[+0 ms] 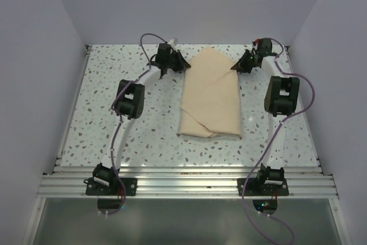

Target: Prepare the surgical pack

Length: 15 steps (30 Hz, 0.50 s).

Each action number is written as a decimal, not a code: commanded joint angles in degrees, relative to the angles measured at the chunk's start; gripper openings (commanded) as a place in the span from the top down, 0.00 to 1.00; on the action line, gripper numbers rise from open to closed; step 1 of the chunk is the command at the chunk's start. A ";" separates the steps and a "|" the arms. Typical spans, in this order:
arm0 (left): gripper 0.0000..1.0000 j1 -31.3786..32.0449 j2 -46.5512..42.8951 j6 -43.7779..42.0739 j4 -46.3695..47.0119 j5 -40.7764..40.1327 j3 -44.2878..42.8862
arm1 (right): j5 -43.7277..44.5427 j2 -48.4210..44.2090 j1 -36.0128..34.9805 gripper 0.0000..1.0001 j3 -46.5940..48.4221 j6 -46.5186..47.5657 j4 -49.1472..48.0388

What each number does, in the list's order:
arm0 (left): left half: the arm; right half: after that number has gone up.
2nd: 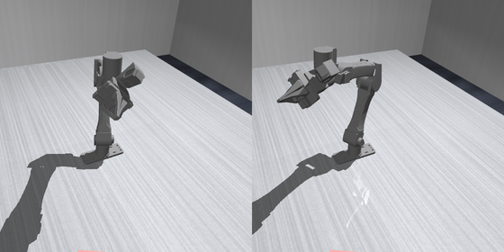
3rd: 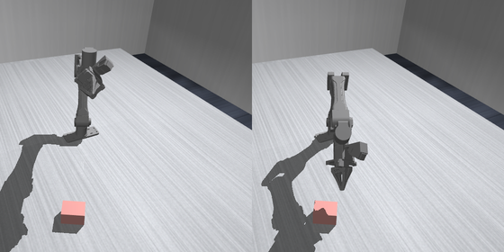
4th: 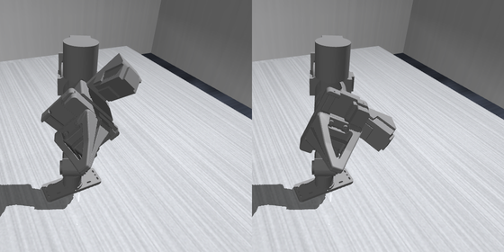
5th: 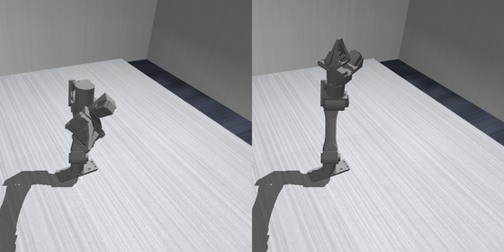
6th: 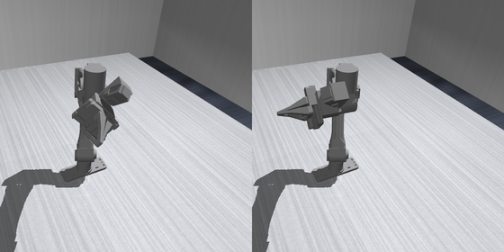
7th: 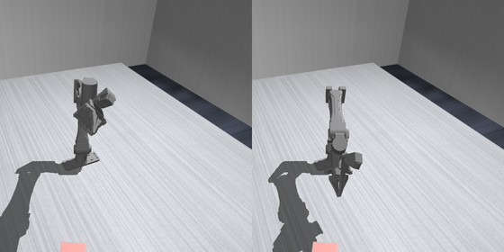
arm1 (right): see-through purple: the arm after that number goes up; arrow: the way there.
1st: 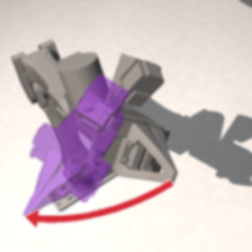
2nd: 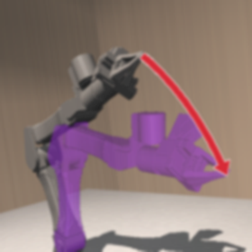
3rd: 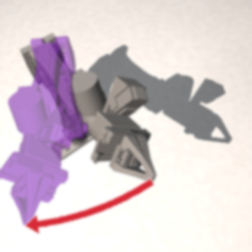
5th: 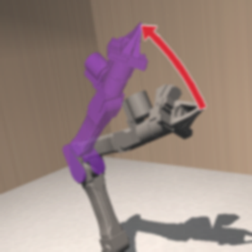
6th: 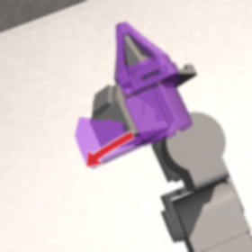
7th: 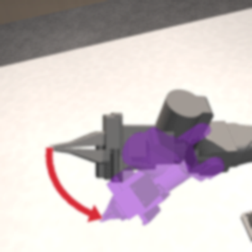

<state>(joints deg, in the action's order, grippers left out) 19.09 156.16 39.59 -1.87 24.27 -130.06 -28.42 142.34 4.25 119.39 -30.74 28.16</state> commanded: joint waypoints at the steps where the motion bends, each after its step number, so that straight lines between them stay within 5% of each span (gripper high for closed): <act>1: 1.00 -1.95 -8.04 -2.59 -2.35 1.83 3.21 | -4.17 -3.38 -0.12 1.00 1.90 -2.74 1.11; 15: 1.00 -0.90 -25.89 -7.95 -4.72 5.35 23.97 | -6.82 -19.29 -0.30 1.00 -22.71 -5.91 -1.54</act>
<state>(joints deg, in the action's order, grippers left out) 18.04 136.62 35.24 -5.67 27.97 -108.66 -33.58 128.90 3.90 98.61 -35.86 26.17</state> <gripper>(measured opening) 0.056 0.064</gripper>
